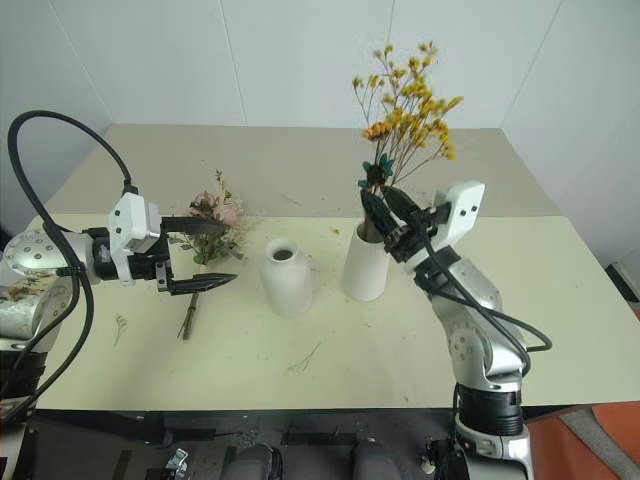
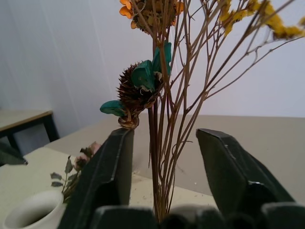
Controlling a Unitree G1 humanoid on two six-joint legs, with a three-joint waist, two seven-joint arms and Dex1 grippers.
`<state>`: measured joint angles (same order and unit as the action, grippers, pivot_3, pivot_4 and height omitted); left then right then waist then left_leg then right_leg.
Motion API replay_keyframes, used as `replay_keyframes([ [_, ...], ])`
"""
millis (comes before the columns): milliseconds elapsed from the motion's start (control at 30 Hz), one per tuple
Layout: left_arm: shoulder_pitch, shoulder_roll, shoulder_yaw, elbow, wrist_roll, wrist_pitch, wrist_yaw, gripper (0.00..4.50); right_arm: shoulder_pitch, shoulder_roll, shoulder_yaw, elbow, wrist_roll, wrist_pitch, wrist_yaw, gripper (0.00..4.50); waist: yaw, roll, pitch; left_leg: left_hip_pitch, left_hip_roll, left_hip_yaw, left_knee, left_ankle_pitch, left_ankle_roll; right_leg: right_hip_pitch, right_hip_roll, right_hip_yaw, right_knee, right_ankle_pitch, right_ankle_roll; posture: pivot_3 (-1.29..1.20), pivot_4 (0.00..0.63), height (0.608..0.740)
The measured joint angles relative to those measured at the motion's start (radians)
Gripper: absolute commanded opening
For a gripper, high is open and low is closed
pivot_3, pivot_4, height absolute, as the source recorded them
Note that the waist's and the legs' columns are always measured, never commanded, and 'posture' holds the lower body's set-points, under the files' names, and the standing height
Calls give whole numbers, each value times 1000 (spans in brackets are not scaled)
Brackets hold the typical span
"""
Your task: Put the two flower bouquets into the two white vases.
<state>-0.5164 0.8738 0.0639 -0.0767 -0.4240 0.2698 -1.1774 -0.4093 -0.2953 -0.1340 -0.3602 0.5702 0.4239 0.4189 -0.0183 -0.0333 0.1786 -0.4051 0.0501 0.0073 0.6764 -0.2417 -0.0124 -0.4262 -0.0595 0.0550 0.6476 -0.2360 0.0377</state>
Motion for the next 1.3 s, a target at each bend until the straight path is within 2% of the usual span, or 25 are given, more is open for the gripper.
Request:
replay_keyframes([
  [33, 0, -1, 0, 0, 2, -4, 7, 4500, 8, -9, 4, -8, 0, 0, 9, 3956, 0, 0, 0, 0, 0, 0, 0, 0, 0, 0, 0, 0, 0, 0, 0, 0, 150, 740],
  [100, 0, -5, 0, 0, 2, -4, 14, 4500, 26, -24, 7, -29, -2, 0, 17, 4470, 0, 0, 0, 0, 0, 0, 0, 0, 0, 0, 0, 0, 0, 0, 0, 0, 150, 740],
  [233, 5, -10, 20, -1, 4, 4, 67, 4500, 68, -110, 47, -68, -62, 20, 15, 4470, 0, 0, 0, 0, 0, 0, 0, 0, 0, 0, 0, 0, 0, 0, 0, 0, 150, 740],
  [367, 24, -10, 53, -20, 17, 89, 174, 4500, 122, -194, 44, -106, -93, 45, 35, 4470, 1, 0, 0, 0, 0, 0, 0, 0, 0, 0, 0, 0, 0, 0, 0, 0, 150, 740],
  [567, 46, -19, 120, -162, 38, 408, 461, 4500, 246, -502, -96, -183, -5, 129, 249, 4470, 8, -1, 0, 0, 0, -2, 1, 0, 0, 3, -1, -2, -2, 0, 0, 0, 150, 740],
  [633, 49, -4, 104, -249, 62, 565, 546, 4500, 287, -587, -135, -190, 19, 152, 328, 4470, 6, -2, 0, 1, 0, -2, 0, 0, 0, 3, 0, -2, -1, 0, 0, 0, 150, 740],
  [733, 42, 80, 25, -340, 55, 788, 559, 4500, 303, -671, -174, -208, 78, 184, 424, 4470, -4, -2, 0, 4, 0, -2, 0, 0, 0, 5, 0, 0, 0, 0, 0, 0, 150, 740],
  [800, -9, 59, -8, -337, 31, 935, 575, 4500, 297, -717, -187, -223, 106, 193, 476, 4470, -3, -2, 0, 5, 0, -2, 0, 0, 0, 5, 1, -1, 0, -1, 1, 0, 150, 740],
  [900, -121, -11, -63, -239, 43, 1088, 640, 4500, 259, -744, -187, -248, 134, 195, 526, 4470, 2, -2, 0, 5, -1, -3, 1, 0, 0, 6, 1, -1, 0, -2, 3, 0, 150, 740],
  [967, -163, -37, -102, -173, 59, 1127, 668, 4500, 241, -749, -175, -262, 139, 194, 539, 4470, 3, -3, 0, 5, -1, -3, 1, 0, 0, 6, 1, -1, 0, -1, 1, 0, 150, 740],
  [1067, -236, -104, -145, -27, 91, 1132, 709, 4500, 214, -738, -138, -261, 136, 194, 527, 4470, 5, -3, 0, 2, -1, -3, 1, 0, 0, 4, 1, -1, -1, 0, 0, 0, 150, 740],
  [1200, -298, -138, -155, 143, 124, 1127, 737, 4500, 207, -737, -115, -261, 116, 194, 503, 4470, 4, -3, 0, 0, -2, -4, 1, 0, 0, 2, 0, -2, -1, 0, 0, 0, 150, 740],
  [1300, -340, -162, -155, 243, 126, 1092, 730, 3933, 220, -737, -119, -274, 113, 195, 483, 4500, 6, -3, 0, 0, -1, -4, 1, 0, 0, 2, 0, -2, -1, 0, 0, 0, 150, 740],
])
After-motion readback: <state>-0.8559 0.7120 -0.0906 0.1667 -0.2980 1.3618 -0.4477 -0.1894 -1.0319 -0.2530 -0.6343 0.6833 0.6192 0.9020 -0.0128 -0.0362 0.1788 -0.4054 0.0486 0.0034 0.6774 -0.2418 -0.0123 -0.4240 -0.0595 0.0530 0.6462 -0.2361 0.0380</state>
